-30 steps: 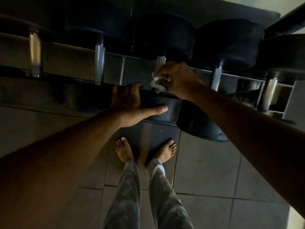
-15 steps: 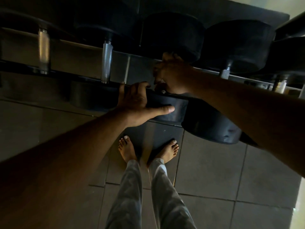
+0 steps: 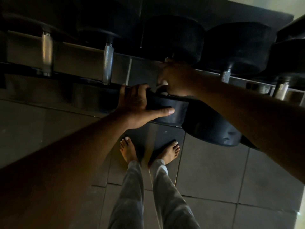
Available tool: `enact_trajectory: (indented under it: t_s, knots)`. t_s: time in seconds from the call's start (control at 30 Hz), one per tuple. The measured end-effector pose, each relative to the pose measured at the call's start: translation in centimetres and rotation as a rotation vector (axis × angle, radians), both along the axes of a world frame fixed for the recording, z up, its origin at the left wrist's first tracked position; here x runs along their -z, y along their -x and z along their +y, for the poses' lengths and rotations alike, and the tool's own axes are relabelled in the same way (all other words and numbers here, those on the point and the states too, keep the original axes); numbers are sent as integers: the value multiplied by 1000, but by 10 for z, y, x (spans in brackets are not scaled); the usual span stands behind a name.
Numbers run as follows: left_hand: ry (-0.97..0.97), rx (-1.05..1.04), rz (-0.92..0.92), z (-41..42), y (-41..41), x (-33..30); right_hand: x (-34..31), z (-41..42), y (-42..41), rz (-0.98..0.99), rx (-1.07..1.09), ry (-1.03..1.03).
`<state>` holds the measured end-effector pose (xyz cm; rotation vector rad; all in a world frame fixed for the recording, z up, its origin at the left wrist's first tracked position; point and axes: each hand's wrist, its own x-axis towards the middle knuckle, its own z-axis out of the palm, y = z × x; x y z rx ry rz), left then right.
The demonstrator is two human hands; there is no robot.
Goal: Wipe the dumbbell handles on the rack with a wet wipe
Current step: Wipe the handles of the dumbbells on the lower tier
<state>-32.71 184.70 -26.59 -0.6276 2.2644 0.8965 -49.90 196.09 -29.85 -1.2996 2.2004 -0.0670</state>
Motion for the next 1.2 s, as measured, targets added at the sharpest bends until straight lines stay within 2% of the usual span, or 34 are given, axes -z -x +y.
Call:
enact_trajectory:
  t_s: [0.27,0.43,0.57,0.63,0.8,0.9,1.2]
  knots:
    - [43,10,18,0,-2,10,19,31,-5,-264,387,-90]
    - [54,-12,44,-3,-6,24,28,41,-6,-310,539,-141]
    - [33,-32,47,-2,-7,26,35,47,-6,-586,706,-75]
    - [28,-49,47,0,-7,24,38,47,-4,-634,773,-43]
    - [38,-49,55,3,-6,19,50,44,-1,-673,793,-54]
    - [62,-65,51,4,-7,21,60,45,-2,-734,885,-7]
    - [64,-89,92,3,-8,24,48,52,0,-765,812,-51]
